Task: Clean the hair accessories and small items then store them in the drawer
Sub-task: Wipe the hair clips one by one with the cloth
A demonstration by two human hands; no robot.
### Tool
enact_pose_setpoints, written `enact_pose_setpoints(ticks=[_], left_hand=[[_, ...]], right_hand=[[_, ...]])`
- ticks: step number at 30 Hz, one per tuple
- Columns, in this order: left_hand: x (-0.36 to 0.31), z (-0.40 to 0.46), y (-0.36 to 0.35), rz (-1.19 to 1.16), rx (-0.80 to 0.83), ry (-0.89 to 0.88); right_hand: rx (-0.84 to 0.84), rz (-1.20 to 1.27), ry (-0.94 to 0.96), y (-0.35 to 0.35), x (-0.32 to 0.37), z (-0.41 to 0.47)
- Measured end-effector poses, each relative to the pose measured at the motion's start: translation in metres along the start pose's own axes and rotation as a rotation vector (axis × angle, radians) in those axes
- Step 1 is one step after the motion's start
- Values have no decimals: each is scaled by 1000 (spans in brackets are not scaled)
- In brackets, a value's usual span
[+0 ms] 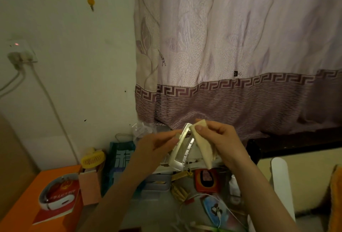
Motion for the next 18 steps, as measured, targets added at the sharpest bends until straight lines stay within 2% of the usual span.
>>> enact_pose_setpoints(ticks=[4,10,12,18], left_hand=[[0,1,4,24,52,2],[-6,15,10,105,70,1],[-7,20,11,80,51,28],[-14,25,7,-19,-109,92]], right_hand=[[48,4,-31,3,3,4],[283,-137,-117,3,10,3],[260,-123,-107,2,9,1],[12,113,-131,-5,-6,-11]])
Point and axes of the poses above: each hand's wrist, its own z-axis towards the middle knuckle, its own y-axis out of the back of the hand, x = y × z, the point moved 2 cm from there along z, towards the middle knuckle, and after that the axes turned 11 degrees about y, right-handed, at the moved point
